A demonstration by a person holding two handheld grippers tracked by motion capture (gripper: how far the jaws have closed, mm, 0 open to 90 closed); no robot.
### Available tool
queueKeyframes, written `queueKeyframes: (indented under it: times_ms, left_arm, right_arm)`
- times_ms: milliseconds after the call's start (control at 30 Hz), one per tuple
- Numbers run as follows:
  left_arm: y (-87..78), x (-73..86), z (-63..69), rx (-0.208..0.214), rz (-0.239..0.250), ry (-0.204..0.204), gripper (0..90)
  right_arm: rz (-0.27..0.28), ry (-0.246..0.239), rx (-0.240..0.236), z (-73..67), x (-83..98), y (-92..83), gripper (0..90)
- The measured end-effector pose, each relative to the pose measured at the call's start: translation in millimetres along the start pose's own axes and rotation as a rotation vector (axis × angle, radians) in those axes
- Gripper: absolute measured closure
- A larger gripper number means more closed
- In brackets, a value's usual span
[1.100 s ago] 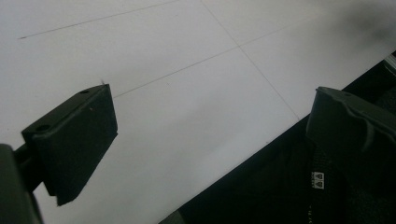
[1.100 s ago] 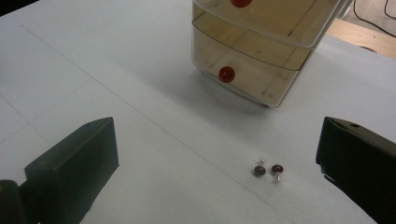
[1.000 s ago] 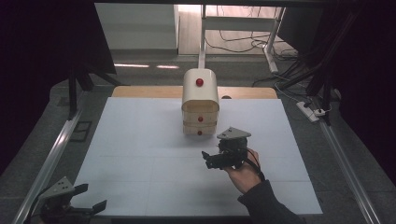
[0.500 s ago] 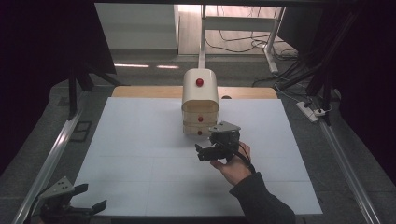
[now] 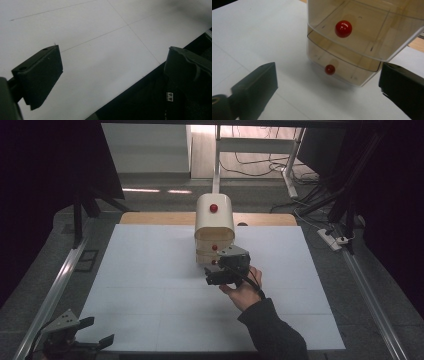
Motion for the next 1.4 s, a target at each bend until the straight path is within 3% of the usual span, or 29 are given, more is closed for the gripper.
queueKeyframes:
  times_ms: [233, 433, 733, 1100, 1400]
  left_arm:
    - [0.0, 0.0, -0.1, 0.003, 0.001, -0.001, 2.4]
    - [-0.1, -0.1, -0.1, 0.003, 0.002, -0.002, 2.4]
    - [-0.1, 0.0, -0.1, 0.004, 0.002, -0.001, 2.4]
    - [0.1, 0.0, 0.2, 0.005, 0.000, 0.000, 2.5]
    - [0.1, 0.1, 0.1, 0.005, 0.000, 0.000, 2.5]
  right_arm:
    - [0.014, 0.015, 0.040, 5.6, -8.6, 10.2, 14.2]
    - [0.031, 0.031, 0.057, 7.0, -14.0, 16.2, 33.6]
    - [0.057, 0.048, 0.130, 9.9, -20.4, 19.2, 58.8]
    - [0.038, 0.103, 0.172, 8.7, -23.6, 21.5, 73.0]
    - [0.027, 0.126, 0.178, 8.5, -22.7, 20.7, 74.8]
Point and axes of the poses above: each handheld gripper's, and its own axes: y roughly forward along the jaws, x roughly out of its underside, z roughly to its right, the point moved 10 cm from there along y, roughly forward along the jaws, and after that the axes turned 1 degree about -y, right-handed, at the moved point
